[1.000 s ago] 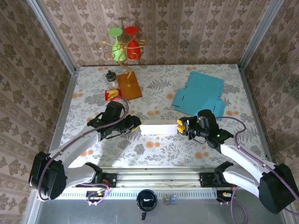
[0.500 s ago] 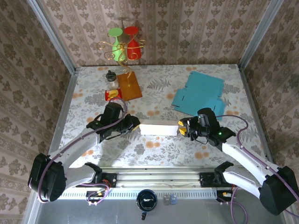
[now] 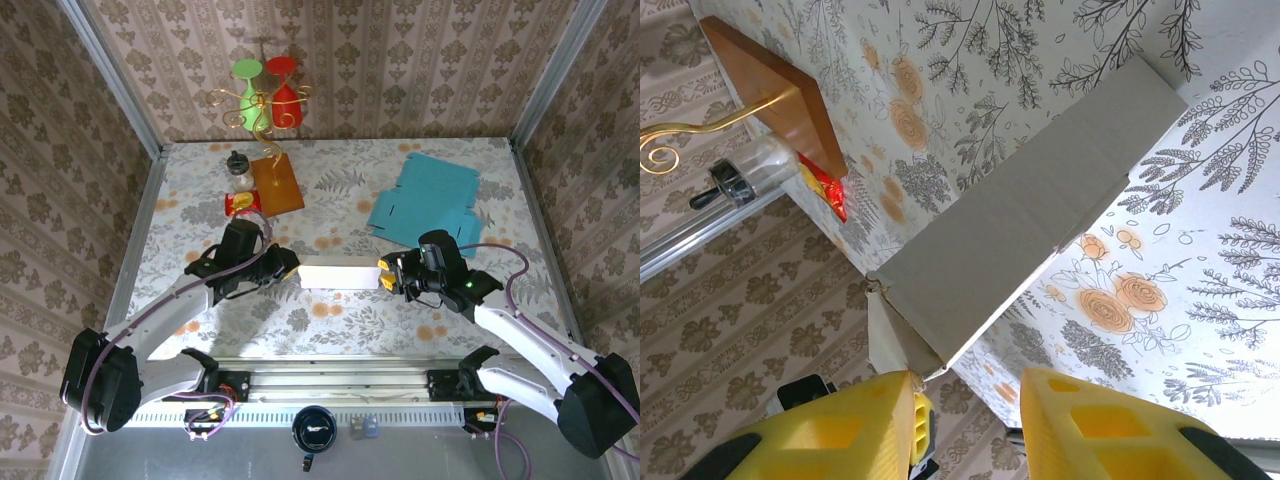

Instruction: Fold the paper box

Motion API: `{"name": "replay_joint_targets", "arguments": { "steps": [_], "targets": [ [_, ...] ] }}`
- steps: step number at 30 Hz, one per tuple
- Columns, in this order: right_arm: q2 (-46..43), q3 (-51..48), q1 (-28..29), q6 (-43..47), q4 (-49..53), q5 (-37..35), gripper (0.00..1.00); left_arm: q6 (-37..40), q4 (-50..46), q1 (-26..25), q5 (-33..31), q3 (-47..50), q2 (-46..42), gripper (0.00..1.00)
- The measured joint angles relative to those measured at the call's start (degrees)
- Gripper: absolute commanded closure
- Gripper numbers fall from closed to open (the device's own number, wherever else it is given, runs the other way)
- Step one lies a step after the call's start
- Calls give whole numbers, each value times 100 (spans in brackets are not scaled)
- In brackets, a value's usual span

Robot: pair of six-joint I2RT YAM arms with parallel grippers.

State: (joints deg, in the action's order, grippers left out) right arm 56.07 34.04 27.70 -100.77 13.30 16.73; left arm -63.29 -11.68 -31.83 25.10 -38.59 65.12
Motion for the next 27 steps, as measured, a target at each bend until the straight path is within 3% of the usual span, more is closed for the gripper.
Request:
{"name": "replay_joint_targets", "arguments": {
  "steps": [27],
  "targets": [
    [848, 962, 22, 251, 1484, 22, 65, -9, 310, -107, -109, 149, -4, 82]
  ]
}}
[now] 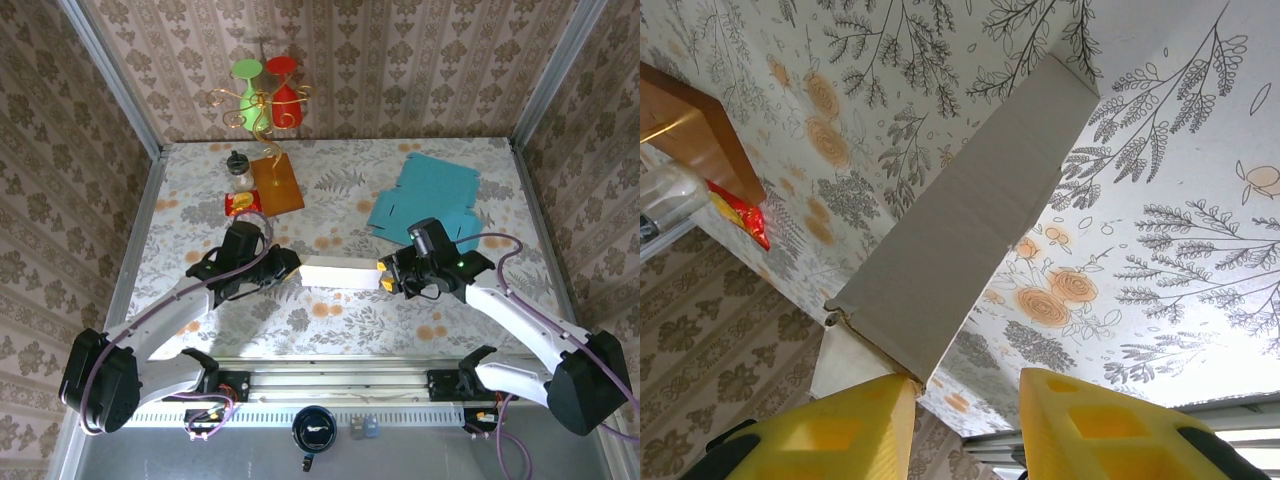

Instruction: Fold the paper box

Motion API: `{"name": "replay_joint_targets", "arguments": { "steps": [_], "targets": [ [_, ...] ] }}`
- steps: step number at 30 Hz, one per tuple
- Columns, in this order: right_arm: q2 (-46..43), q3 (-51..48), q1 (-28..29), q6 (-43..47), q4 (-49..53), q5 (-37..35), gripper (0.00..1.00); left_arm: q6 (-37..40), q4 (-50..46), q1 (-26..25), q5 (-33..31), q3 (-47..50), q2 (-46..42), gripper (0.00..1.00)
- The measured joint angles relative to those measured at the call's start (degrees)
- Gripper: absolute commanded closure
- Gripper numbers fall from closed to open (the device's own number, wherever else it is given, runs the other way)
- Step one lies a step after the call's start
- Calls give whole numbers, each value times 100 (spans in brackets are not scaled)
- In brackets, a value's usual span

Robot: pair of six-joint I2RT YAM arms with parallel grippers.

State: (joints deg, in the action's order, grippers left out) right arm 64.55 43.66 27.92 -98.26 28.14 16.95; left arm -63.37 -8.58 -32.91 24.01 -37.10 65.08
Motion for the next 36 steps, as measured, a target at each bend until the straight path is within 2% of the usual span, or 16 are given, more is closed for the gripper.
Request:
{"name": "replay_joint_targets", "arguments": {
  "steps": [6, 11, 14, 17, 21, 27, 36],
  "targets": [
    [114, 94, -24, 66, 63, -24, 66, 15, 118, 4, -42, -7, 96, 82],
    [103, 96, -24, 79, 50, -20, 72, 55, 116, 2, -44, -7, 96, 83],
    [103, 116, -24, 133, 31, -20, 70, 111, 105, 0, -63, -22, 94, 83],
    [109, 164, -44, 372, 28, -17, 64, 190, 83, -2, -92, -50, 98, 83],
    [76, 175, -103, 769, 35, -15, 50, 262, 94, -7, -133, -52, 96, 83],
    [-358, 293, -378, 1099, -101, 94, 34, 308, 111, -46, -162, -52, 96, 83],
    [-450, -210, -778, 267, -621, 485, 22, 437, 195, -208, -382, -39, 83, 83]
  ]
}}
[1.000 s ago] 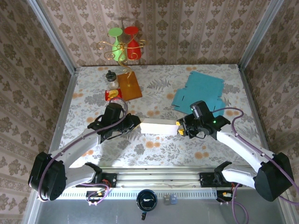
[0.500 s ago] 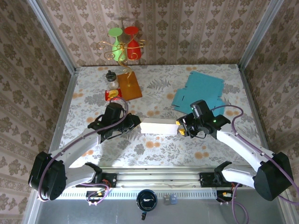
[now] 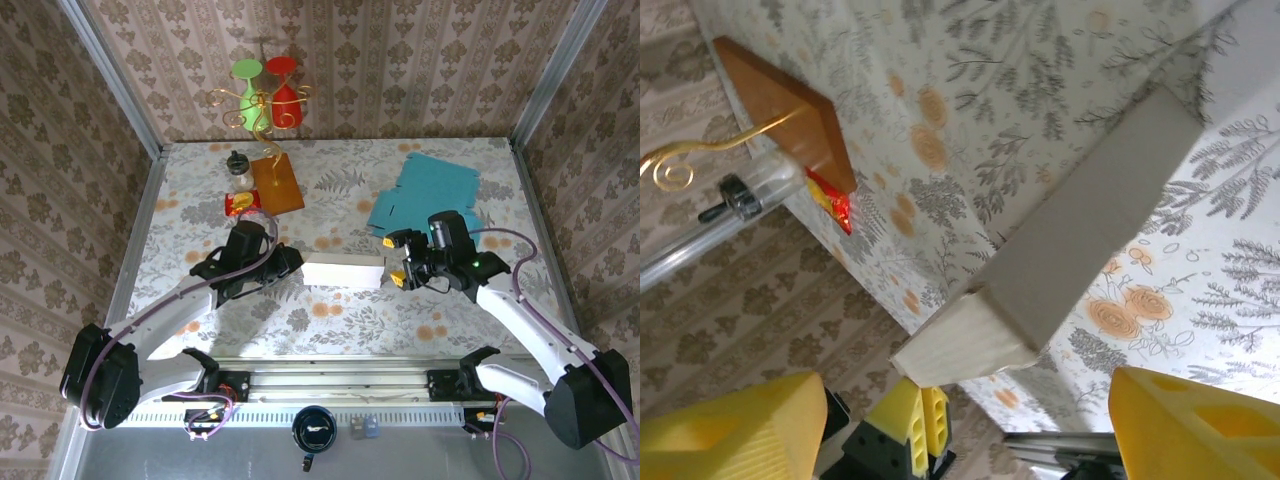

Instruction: Fold the paper box

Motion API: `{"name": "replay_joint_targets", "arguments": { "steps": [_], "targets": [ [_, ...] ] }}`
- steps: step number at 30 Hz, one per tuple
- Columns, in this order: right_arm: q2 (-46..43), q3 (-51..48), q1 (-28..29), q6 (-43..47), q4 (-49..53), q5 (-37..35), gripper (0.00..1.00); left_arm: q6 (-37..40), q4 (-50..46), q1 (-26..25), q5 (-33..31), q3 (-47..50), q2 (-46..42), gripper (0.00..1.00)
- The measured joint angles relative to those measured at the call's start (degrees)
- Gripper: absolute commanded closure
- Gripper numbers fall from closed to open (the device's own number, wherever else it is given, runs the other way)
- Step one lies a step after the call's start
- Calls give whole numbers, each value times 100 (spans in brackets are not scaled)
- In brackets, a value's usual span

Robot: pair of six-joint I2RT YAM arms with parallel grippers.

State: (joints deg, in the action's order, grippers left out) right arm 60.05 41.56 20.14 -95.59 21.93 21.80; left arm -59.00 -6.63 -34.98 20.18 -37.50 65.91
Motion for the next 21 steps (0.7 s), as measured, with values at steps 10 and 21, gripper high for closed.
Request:
{"name": "replay_joint_targets", "arguments": {
  "steps": [10, 21],
  "targets": [
    [79, -767, -28, -1040, -809, 293, 21, 33, 463, -133, -210, 411, -299, 83],
    [627, -826, -28, -1307, -1622, 444, 27, 33, 597, -177, -289, 518, -380, 84]
  ]
}}
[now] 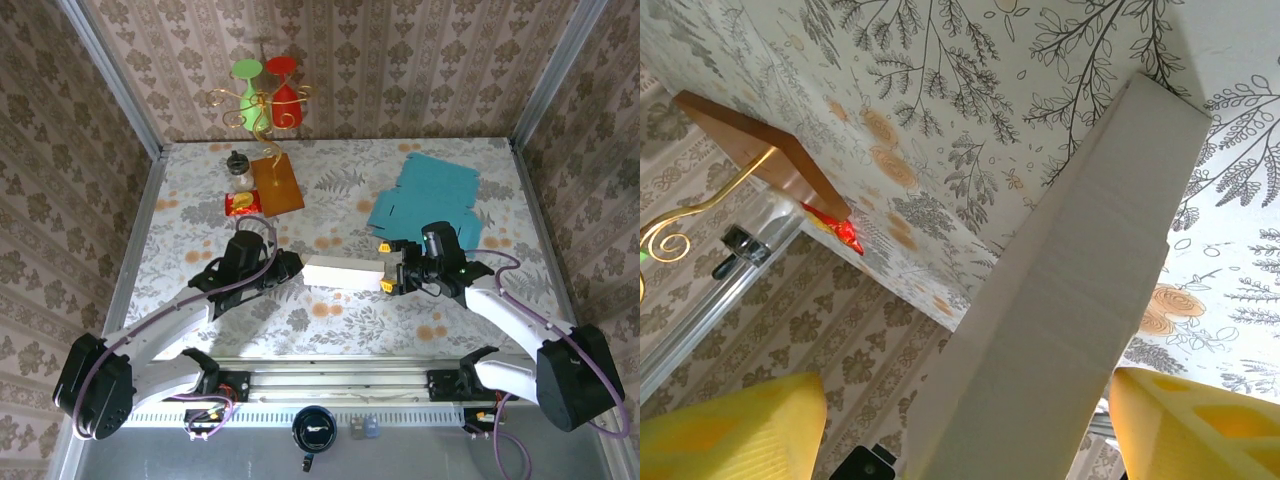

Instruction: Fold the paper box

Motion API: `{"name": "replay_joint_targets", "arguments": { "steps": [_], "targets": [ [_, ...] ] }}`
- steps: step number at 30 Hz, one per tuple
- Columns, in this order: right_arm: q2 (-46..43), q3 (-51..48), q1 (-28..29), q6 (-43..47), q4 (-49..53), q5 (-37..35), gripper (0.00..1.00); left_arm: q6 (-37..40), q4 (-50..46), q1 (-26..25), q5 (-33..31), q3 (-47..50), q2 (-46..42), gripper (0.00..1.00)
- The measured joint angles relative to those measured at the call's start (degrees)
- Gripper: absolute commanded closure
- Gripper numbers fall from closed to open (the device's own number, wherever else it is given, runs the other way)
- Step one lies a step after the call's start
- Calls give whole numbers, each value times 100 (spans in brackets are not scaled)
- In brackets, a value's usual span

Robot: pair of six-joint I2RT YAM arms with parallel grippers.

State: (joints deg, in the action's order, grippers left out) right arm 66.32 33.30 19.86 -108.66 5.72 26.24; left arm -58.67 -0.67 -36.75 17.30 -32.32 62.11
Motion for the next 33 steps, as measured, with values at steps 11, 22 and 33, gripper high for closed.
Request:
{"name": "replay_joint_targets", "arguments": {
  "steps": [11, 22, 33],
  "targets": [
    [409, -232, 74, 105, -581, 199, 40, 0, 4, -83, -212, 162, -238, 83],
    [885, -227, 317, 431, -1215, 212, 54, 74, 31, -79, -527, 498, -149, 79],
    [1255, 260, 275, 1963, -216, 398, 27, 85, -210, -61, -645, 625, -37, 63]
  ]
}}
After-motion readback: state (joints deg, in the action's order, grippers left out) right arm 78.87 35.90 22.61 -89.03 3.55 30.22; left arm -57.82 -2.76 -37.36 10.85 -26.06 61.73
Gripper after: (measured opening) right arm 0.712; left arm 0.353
